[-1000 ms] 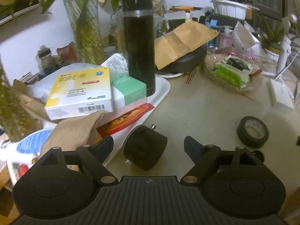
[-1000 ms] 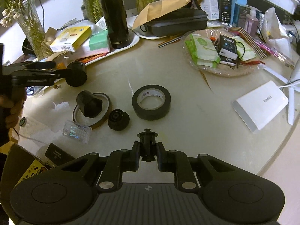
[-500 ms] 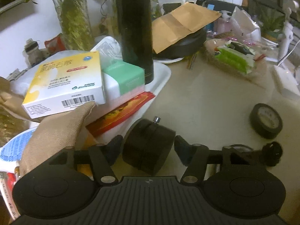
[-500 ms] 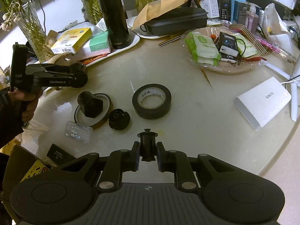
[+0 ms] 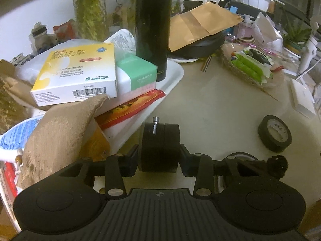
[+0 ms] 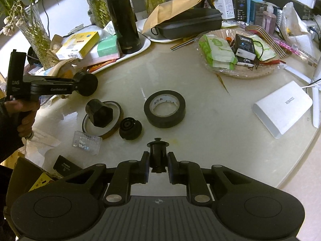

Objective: Organize rigid objects
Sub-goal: 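Grasp the black cylinder with the left tool while the right tool holds the plug, then carry both black items into the cardboard box and open both tools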

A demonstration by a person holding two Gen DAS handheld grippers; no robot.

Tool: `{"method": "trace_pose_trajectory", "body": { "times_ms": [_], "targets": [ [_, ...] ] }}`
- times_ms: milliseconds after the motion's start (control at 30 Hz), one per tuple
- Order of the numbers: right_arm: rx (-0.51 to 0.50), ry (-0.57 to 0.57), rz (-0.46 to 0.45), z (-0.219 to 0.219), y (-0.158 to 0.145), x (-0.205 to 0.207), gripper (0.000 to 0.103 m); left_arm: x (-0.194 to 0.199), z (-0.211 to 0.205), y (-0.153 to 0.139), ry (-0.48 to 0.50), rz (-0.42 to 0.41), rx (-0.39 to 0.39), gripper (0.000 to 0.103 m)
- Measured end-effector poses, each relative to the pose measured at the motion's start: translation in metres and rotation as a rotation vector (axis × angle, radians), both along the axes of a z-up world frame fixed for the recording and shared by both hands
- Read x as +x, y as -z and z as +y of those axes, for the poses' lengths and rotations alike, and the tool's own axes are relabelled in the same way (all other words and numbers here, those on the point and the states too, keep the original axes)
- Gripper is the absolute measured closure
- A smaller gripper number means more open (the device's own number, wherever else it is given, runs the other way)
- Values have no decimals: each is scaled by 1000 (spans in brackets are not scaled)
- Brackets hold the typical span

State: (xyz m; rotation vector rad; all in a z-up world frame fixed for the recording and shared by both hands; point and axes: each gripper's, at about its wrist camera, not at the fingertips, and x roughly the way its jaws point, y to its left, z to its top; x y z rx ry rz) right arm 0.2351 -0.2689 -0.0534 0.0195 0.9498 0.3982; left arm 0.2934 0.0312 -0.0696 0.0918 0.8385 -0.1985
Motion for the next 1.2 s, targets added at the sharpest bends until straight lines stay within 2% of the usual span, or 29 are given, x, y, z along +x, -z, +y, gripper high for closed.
{"method": "trace_pose_trajectory", "body": {
  "times_ms": [133, 267, 533, 800, 1200],
  "targets": [
    [22, 19, 11, -2, 0, 2, 82, -5, -1, -10, -14, 7, -20, 64],
    [24, 22, 7, -2, -3, 2, 82, -16, -9, -23, -18, -11, -5, 64],
    [30, 29, -23, 1, -21, -7, 82, -37, -17, -55, -64, -35, -10, 64],
    [32, 21, -55, 7, -43, -28, 82, -67, -23, -82, -89, -32, -22, 64],
    [47, -8, -87, 14, -65, -67, 82, -115, -38, -113, -78, -20, -35, 64]
  ]
}}
